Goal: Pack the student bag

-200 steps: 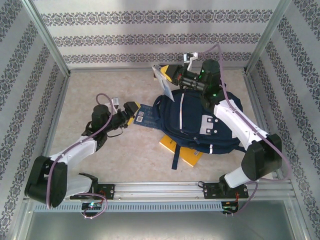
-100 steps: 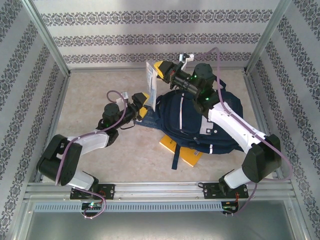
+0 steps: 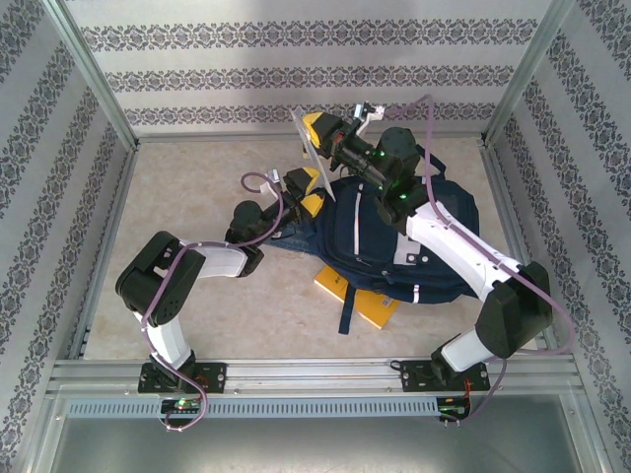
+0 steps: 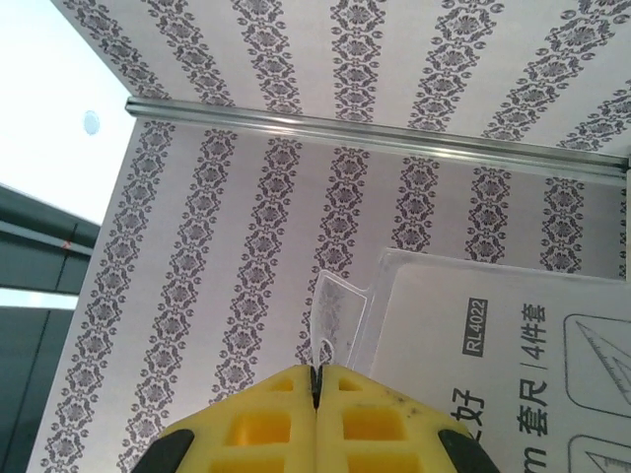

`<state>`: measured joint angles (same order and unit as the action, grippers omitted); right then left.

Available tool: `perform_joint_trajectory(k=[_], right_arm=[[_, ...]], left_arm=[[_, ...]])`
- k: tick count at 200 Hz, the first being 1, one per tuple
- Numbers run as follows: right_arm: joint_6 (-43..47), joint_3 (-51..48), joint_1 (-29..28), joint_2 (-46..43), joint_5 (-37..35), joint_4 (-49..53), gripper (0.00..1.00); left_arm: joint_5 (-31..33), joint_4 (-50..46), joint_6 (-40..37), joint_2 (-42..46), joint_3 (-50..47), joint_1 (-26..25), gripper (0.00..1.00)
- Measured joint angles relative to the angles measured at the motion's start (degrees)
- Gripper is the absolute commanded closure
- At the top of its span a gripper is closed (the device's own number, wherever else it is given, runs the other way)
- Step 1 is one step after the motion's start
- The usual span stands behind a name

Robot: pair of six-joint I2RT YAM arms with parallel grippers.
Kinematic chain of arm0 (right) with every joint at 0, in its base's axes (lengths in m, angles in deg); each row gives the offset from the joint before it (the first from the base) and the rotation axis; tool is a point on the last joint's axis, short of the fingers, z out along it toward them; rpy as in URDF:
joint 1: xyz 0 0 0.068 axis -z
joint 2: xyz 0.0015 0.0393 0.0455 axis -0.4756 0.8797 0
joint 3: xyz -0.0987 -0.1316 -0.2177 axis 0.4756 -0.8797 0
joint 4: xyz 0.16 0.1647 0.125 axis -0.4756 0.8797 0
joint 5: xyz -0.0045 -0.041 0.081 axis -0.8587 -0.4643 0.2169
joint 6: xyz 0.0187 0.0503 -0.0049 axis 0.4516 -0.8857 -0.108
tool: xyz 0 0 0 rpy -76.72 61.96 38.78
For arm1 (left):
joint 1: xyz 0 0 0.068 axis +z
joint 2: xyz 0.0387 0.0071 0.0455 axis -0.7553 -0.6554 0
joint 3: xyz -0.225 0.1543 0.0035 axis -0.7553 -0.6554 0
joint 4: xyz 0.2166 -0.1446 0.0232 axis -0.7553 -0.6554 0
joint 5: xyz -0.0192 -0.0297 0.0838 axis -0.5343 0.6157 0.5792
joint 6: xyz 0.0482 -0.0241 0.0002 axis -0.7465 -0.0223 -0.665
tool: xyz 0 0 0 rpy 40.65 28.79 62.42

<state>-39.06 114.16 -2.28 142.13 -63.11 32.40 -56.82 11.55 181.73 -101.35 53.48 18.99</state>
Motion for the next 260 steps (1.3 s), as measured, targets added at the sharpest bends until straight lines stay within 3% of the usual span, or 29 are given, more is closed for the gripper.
perform_joint_trajectory(k=[89,115,135,173,219,260], right_arm=[[-1.75,-9.01,5.95,-5.7,-2.27,0.68,1.0],[-1.64,-9.55,7.37,-6.73,-1.07,1.51,1.0],[0.11,-9.4,8.24,-6.82,3.02,3.48,1.0],[11.93,-3.87,9.44,-5.81,14.62,14.82,1.0],[33.27,5.92,10.34,-5.33,28.65,28.35,1.0],[43.23,6.62,10.27,-3.76,39.93,32.13,1.0]], left_arm=[[0.57,1.62,-3.02,1.68,-2.14,0.02,0.02],[-1.31,-2.32,-6.49,3.89,-2.14,0.07,0.02],[-5.09,-15.32,-15.96,9.7,-1.14,0.17,0.0],[-6.71,-44.33,-43.6,23.52,6.75,0.17,0.0],[-4.87,-58.95,-71.76,32.85,7.76,0.17,0.0],[-3.8,-69.22,-86.79,30.82,9.55,0.46,0.02]])
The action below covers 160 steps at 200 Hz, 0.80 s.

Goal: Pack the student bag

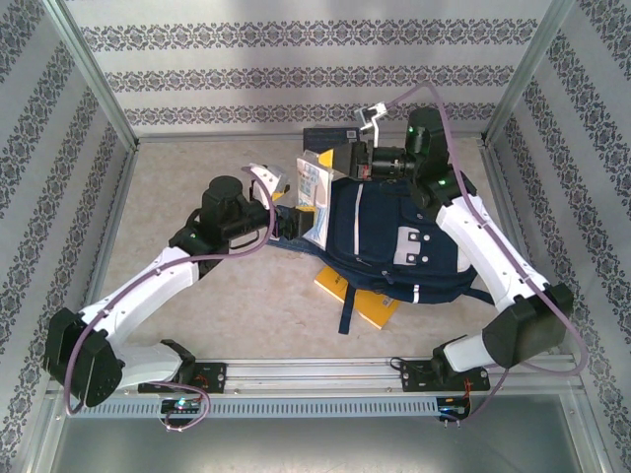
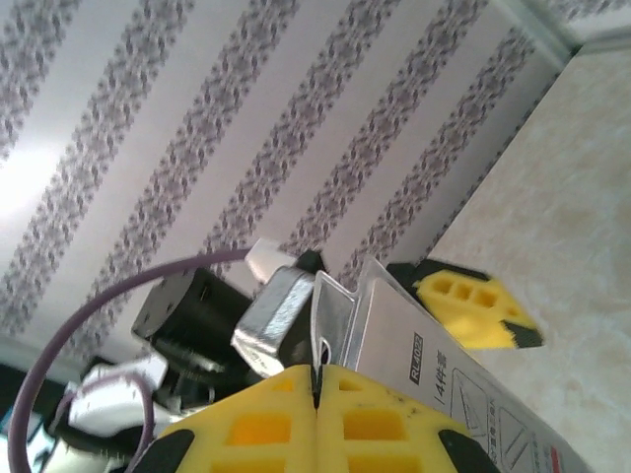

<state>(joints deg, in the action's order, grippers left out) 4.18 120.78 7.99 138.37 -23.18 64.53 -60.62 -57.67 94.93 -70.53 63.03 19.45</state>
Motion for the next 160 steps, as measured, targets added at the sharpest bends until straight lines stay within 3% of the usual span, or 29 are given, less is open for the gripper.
perform_joint_trajectory(k=[38,105,127,160], right_arm=[[7.56,2.69,0.02,1.68,6.56,6.45,1.0],[12.96,4.13,0.07,1.75,12.31,10.1,1.0],[13.03,4.13,0.46,1.75,12.48,10.08,1.0],[11.54,3.41,3.23,1.75,12.02,8.17,1.0]], left_arm=[[-3.54,-2.08,-5.14,-1.4,1.09,1.2,0.02],[-15.45,4.48,-5.07,-1.86,-0.46,1.6,0.14],[-19.56,5.84,-3.96,-2.49,-0.46,1.6,0.27],[-24.52,7.26,-2.64,-3.04,-0.46,1.6,0.62]])
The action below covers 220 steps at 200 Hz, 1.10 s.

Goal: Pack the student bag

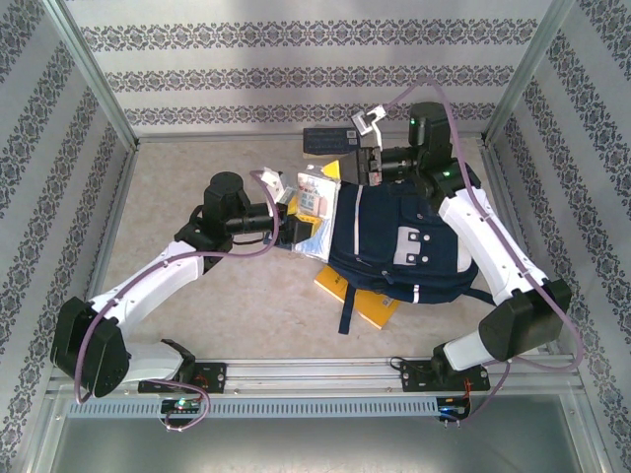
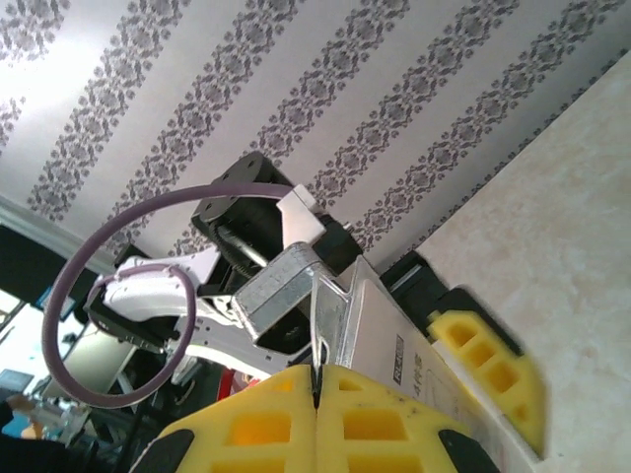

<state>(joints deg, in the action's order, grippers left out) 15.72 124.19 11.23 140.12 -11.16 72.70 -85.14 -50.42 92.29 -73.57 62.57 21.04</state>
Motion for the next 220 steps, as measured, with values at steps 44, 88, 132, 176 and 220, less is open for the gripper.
perform_joint_trajectory(k=[44,88,132,176,220], right_arm=[[-2.89,-1.75,1.68,0.0,-1.07,-2.36,1.0],[-4.0,-2.21,2.08,-0.15,-3.3,-4.2,0.44],[-4.98,-7.85,3.21,-4.33,-7.13,-7.48,0.27],[-4.59,-11.63,1.79,-5.66,-6.12,-10.19,0.25],[-2.43,-13.25,-2.56,-5.25,-5.97,-9.9,0.78]], left_arm=[[-3.82,0.37,1.33,-2.12,0.9,0.04,1.0],[-6.03,0.37,1.97,-3.43,2.08,0.74,1.0],[-7.72,0.02,3.21,-3.48,2.29,0.83,1.0],[-9.42,-0.24,5.25,-3.96,3.8,1.66,1.0],[-11.32,-0.2,7.98,-5.38,5.57,1.88,1.0]])
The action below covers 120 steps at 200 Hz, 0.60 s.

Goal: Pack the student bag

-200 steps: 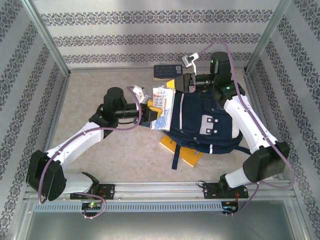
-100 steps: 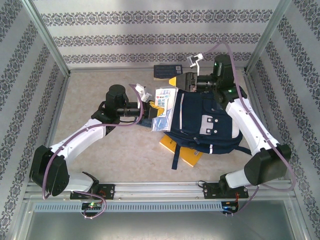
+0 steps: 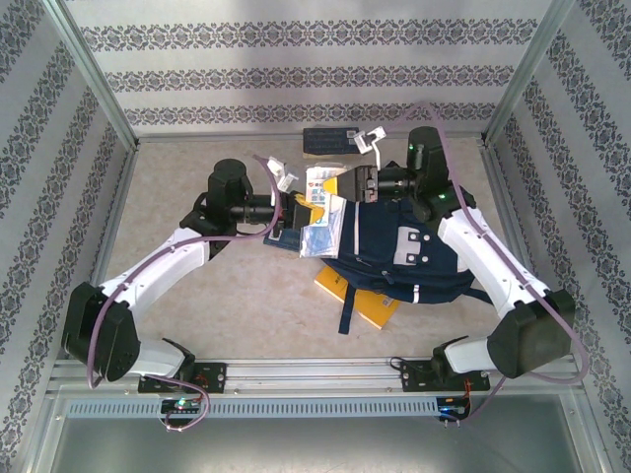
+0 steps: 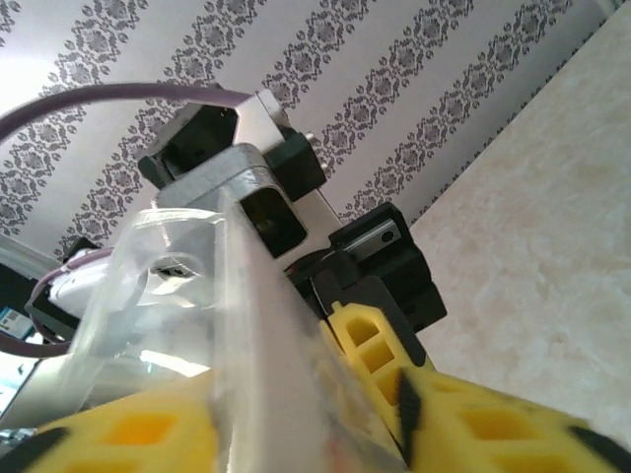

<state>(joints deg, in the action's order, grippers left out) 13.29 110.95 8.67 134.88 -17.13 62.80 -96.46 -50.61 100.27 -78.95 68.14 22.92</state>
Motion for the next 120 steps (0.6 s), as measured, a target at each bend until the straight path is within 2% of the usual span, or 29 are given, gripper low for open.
perform_joint_trajectory(k=[10,30,36,52,74,95,120], right_arm=[[0.5,-0.26,-0.02,0.26,-0.26,-0.5,0.89],[0.37,-1.86,0.11,0.31,-0.44,-4.09,0.97],[-0.02,-2.34,0.13,0.31,-0.46,-5.27,0.99],[-1.99,-3.67,0.48,-0.02,-1.68,-7.93,1.0],[-6.84,-5.7,1.33,-1.05,-4.61,-11.61,1.0],[-13.09,-8.2,2.4,-2.78,-8.74,-17.7,1.0],[-21.51,-12.5,3.52,-4.85,-15.76,-26.05,1.0]], left_arm=[[-0.85,0.0,1.05,-0.07,0.22,0.0,1.0],[-2.43,-0.02,4.02,-0.24,0.33,0.02,0.94],[-2.54,0.0,4.7,-0.24,0.35,0.02,0.87],[-2.73,0.44,6.54,-0.28,0.33,0.22,0.57],[-0.85,3.67,11.72,-0.35,-0.39,0.39,0.35],[2.34,10.78,20.0,-0.35,-3.87,0.39,0.29],[6.67,19.54,30.91,-0.52,-9.29,0.39,0.29]])
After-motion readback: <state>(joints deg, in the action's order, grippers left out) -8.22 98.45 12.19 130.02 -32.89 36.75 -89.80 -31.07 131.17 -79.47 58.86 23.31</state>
